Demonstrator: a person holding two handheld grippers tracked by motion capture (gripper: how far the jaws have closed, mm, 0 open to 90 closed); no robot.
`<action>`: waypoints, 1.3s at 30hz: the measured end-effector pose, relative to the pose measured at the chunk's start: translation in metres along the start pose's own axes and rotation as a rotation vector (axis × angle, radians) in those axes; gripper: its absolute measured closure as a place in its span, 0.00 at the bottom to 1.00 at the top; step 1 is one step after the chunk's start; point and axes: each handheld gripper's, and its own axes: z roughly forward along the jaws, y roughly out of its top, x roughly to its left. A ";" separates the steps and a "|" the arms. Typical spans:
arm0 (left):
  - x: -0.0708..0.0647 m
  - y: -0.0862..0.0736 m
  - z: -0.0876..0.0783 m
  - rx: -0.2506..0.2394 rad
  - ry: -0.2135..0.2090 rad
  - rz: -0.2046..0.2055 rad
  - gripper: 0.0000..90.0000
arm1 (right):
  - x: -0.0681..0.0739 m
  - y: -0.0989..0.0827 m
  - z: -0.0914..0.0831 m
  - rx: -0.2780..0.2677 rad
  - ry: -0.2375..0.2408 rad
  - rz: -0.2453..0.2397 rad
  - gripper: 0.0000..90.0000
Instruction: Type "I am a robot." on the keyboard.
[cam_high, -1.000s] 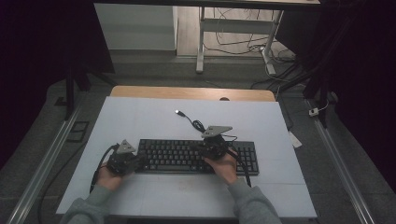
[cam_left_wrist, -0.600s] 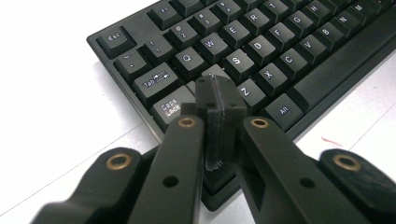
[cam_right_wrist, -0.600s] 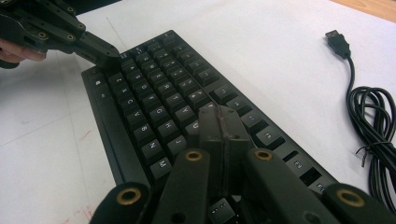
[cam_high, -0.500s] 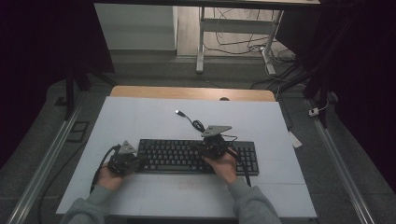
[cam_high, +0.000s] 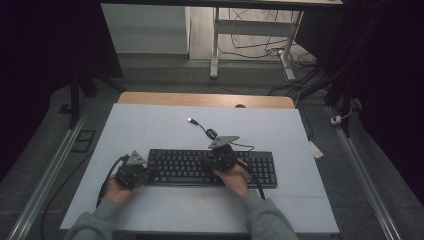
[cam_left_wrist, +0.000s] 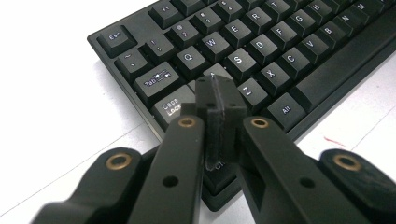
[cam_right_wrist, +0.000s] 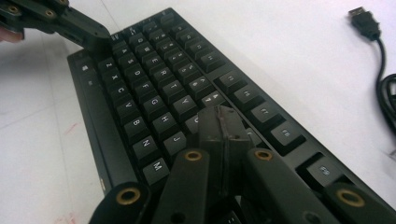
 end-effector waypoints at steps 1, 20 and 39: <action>0.000 0.000 0.000 0.000 0.000 0.000 0.99 | 0.000 0.000 0.002 0.005 0.000 -0.001 1.00; 0.000 -0.001 0.002 0.011 0.001 -0.001 0.99 | 0.004 -0.001 0.018 0.053 -0.042 -0.049 1.00; -0.001 0.000 -0.011 -0.068 -0.017 -0.016 0.97 | 0.000 -0.002 -0.019 -0.027 -0.044 -0.024 0.99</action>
